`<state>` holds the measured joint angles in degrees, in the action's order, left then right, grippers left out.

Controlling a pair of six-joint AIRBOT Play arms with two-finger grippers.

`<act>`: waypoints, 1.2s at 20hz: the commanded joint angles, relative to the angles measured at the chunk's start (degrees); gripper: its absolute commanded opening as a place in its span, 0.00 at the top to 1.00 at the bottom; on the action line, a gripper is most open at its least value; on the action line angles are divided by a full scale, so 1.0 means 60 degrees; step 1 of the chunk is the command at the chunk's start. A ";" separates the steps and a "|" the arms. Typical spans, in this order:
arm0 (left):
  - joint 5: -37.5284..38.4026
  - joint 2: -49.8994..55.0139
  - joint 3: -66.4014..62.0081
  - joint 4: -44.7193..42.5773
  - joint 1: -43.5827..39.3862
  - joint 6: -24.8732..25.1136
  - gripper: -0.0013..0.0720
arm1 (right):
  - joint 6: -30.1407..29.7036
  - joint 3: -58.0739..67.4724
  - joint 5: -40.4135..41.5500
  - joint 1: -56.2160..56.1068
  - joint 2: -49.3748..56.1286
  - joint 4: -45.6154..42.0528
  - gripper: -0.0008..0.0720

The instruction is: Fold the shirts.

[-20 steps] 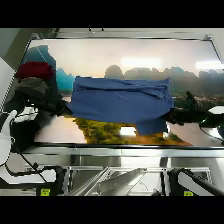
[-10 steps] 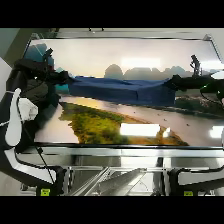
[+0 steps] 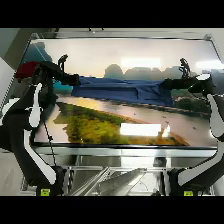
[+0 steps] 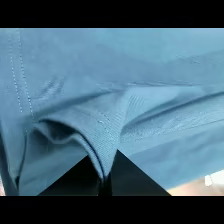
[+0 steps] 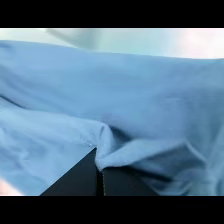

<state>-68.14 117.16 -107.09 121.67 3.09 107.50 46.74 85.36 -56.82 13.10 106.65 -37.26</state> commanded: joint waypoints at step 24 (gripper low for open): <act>0.0197 -0.2014 -0.0186 -0.0215 -0.0382 -0.0255 0.09 | 0.1166 0.0390 -0.1872 0.0871 0.1118 0.0801 0.01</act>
<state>-67.64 106.10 -108.20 120.16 2.37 106.02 57.10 87.70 -65.58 18.31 111.55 -38.83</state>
